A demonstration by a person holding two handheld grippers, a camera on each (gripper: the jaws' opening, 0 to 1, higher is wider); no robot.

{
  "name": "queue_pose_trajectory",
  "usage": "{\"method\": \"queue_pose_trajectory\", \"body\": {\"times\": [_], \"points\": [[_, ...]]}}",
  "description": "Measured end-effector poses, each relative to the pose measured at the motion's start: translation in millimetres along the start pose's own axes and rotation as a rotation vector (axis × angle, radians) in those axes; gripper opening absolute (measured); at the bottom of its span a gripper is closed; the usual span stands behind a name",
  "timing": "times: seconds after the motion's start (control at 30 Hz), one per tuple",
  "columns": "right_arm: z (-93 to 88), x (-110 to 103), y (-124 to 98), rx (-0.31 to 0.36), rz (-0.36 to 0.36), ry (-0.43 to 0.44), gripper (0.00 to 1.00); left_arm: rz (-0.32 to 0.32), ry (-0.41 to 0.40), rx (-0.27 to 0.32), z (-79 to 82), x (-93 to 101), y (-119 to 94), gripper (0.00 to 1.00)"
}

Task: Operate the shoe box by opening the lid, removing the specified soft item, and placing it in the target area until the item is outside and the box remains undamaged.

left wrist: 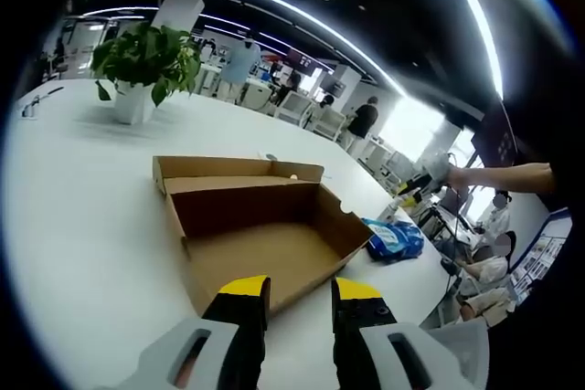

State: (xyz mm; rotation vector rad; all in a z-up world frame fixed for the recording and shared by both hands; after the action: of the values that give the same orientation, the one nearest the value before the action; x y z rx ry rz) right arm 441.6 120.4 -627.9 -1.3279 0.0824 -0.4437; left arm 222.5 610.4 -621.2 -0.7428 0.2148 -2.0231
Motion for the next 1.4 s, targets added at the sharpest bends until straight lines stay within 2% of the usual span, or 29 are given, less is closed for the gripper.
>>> {"method": "queue_pose_trajectory", "body": {"times": [0.23, 0.37, 0.57, 0.67, 0.8, 0.83, 0.87, 1.03, 1.27, 1.4], "points": [[-5.5, -6.0, -6.0, 0.012, -0.047, 0.054, 0.28, 0.022, -0.008, 0.02, 1.4, -6.0, -7.6, 0.27], [-12.0, -13.3, -8.7, 0.039, -0.073, 0.148, 0.29, 0.067, -0.04, 0.051, 2.5, -14.9, -14.1, 0.27], [-27.9, -24.8, -13.9, 0.056, -0.109, 0.218, 0.29, 0.099, -0.023, 0.033, -1.8, -19.8, -16.8, 0.27], [-36.3, -32.3, -16.3, 0.088, -0.129, 0.266, 0.29, 0.128, -0.041, 0.041, -2.6, -24.3, -18.1, 0.27], [-42.7, -45.6, -19.5, 0.167, -0.137, 0.411, 0.29, 0.183, -0.088, 0.049, -8.1, -34.7, -16.7, 0.27], [-43.4, -46.5, -19.7, 0.175, -0.138, 0.424, 0.29, 0.185, -0.091, 0.049, -8.4, -35.2, -16.5, 0.27], [-45.9, -52.4, -20.8, 0.207, -0.131, 0.495, 0.29, 0.197, -0.094, 0.047, -9.1, -37.1, -16.1, 0.27], [-44.5, -69.1, -24.6, 0.339, -0.116, 0.651, 0.31, 0.258, -0.099, 0.038, -10.6, -46.8, -14.1, 0.28], [-38.1, -95.6, -29.5, 0.455, -0.097, 0.743, 0.29, 0.29, -0.109, 0.0, -17.0, -54.3, -2.7, 0.29], [-33.1, -110.2, -30.5, 0.491, -0.087, 0.755, 0.32, 0.315, -0.113, -0.018, -21.0, -55.6, 1.7, 0.29]]}}
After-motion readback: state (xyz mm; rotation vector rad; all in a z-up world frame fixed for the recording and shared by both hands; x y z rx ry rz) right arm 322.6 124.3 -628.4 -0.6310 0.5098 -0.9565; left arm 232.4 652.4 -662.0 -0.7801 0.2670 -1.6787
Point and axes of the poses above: the point that each gripper's makers call its tool centre point, and the gripper's own axes: y roughly forward along the fingers, x roughly to its right, z roughly out of its top, the point moved 5 cm from there along -y, roughly backward along the fingers, and after that the axes turned 4 degrees about y, right-handed, at the moved point
